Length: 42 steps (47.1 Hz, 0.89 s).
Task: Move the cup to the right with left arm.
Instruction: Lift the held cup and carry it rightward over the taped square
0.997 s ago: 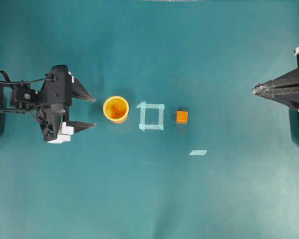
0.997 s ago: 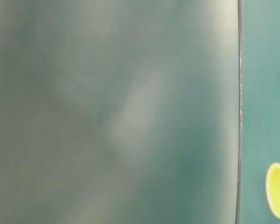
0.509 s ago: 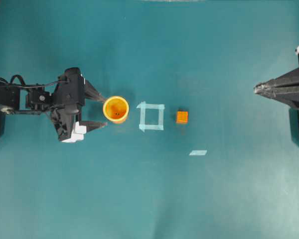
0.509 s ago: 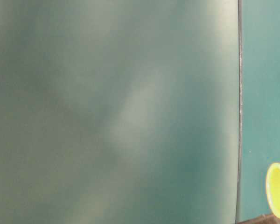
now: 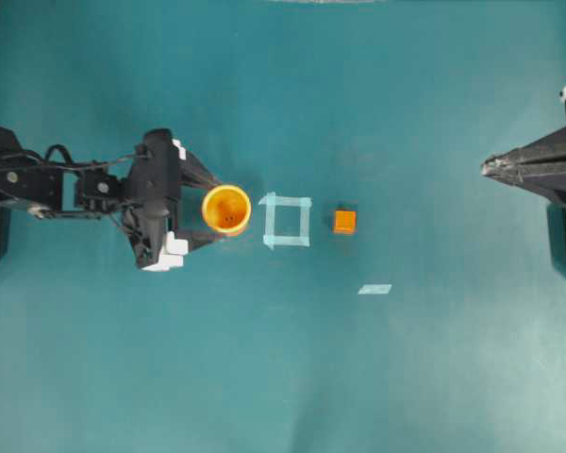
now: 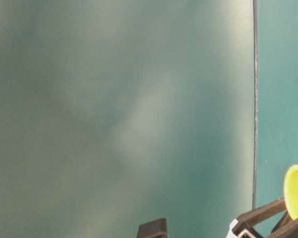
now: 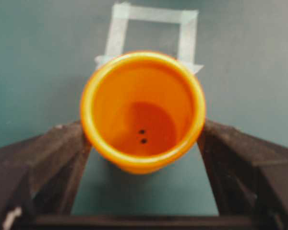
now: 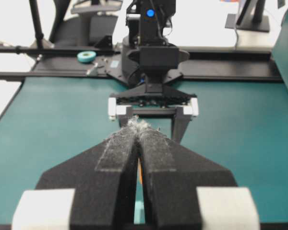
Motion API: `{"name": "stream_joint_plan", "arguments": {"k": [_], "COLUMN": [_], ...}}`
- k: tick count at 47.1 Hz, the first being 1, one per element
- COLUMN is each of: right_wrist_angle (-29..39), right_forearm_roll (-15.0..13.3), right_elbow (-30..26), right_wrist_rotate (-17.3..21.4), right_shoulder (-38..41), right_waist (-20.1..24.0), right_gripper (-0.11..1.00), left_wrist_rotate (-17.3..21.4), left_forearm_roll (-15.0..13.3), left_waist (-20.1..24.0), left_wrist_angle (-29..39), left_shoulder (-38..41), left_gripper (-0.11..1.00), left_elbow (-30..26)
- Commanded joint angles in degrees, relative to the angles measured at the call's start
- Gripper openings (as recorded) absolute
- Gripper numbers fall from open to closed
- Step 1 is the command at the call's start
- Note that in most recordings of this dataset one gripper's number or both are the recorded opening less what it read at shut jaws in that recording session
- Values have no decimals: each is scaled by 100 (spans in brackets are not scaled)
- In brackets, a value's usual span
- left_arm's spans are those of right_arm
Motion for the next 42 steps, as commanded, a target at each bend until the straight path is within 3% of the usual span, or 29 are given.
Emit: {"name": "stream_joint_plan", "arguments": {"k": [1, 20, 32, 42], "right_wrist_angle": [18, 26, 35, 35], "right_forearm_roll": [9, 9, 9, 9], "right_elbow": [-185, -193, -193, -193], "right_wrist_rotate": [0, 9, 18, 18], "right_shoulder": [9, 0, 18, 18], "right_waist": [9, 9, 9, 9], "right_gripper": [0, 0, 0, 0], "left_wrist_rotate": [-9, 88, 105, 97], "left_forearm_roll": [9, 9, 9, 9], "left_waist": [-62, -123, -132, -141], "left_wrist_angle": [-62, -211, -439, -527], "left_shoulder": [44, 272, 255, 141], "left_gripper": [80, 80, 65, 65], "left_elbow": [-202, -325, -264, -290]}}
